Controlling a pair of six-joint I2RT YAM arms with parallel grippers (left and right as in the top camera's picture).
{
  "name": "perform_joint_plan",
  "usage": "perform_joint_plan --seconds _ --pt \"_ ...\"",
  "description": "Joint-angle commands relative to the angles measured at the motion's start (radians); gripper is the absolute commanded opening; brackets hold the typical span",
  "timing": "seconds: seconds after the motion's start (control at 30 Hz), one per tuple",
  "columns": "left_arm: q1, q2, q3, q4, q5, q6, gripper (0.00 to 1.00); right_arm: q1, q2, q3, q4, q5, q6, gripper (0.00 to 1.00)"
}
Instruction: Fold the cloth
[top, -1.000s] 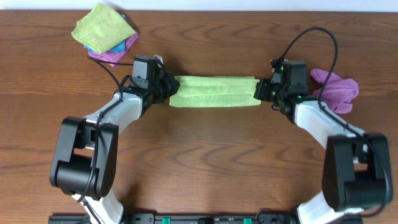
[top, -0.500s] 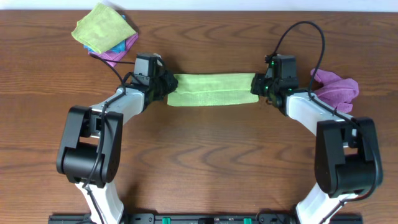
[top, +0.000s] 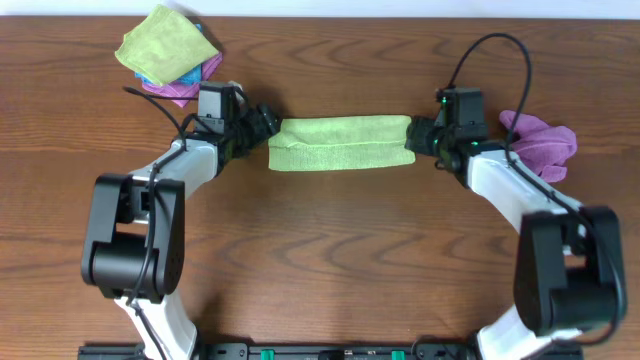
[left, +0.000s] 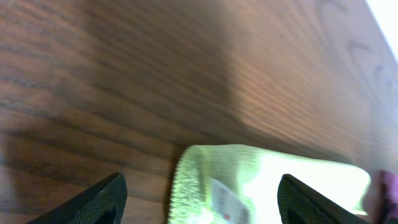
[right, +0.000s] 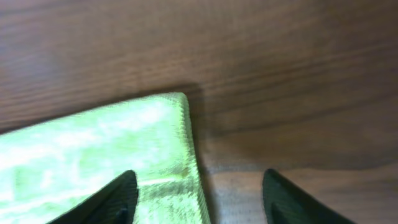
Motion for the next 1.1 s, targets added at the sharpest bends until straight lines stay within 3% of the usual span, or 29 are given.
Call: perform_joint_plan --seconds 0.0,0.1,0.2,0.23,0.3,0.47,0.7,1.07 --pt "0.005 -0.063 0.023 0.000 0.056 0.013 0.77 -0.002 -0.064 0.018 -0.030 0.008 0.045 0.73" --pt "0.001 -0.082 0.023 0.001 0.072 -0.002 0.64 -0.002 -0.076 0.018 -0.060 0.004 0.049 0.80" --pt "-0.002 -0.090 0.023 0.002 0.079 -0.037 0.34 -0.008 -0.076 0.018 -0.098 -0.003 0.088 0.83" --pt "-0.004 -0.090 0.023 0.006 0.093 -0.045 0.19 -0.010 -0.076 0.018 -0.107 -0.008 0.098 0.84" --pt "-0.011 -0.090 0.023 0.005 0.098 -0.057 0.06 -0.011 -0.076 0.018 -0.108 -0.027 0.098 0.85" --pt "-0.060 -0.090 0.023 0.009 0.071 -0.066 0.06 -0.019 -0.071 0.018 -0.107 -0.054 0.126 0.87" --pt "-0.152 -0.071 0.023 0.009 -0.098 -0.066 0.06 -0.027 -0.004 0.018 -0.070 -0.085 0.138 0.86" --pt "-0.159 0.053 0.023 0.047 -0.123 -0.069 0.06 -0.027 0.084 0.018 0.019 -0.157 0.198 0.84"
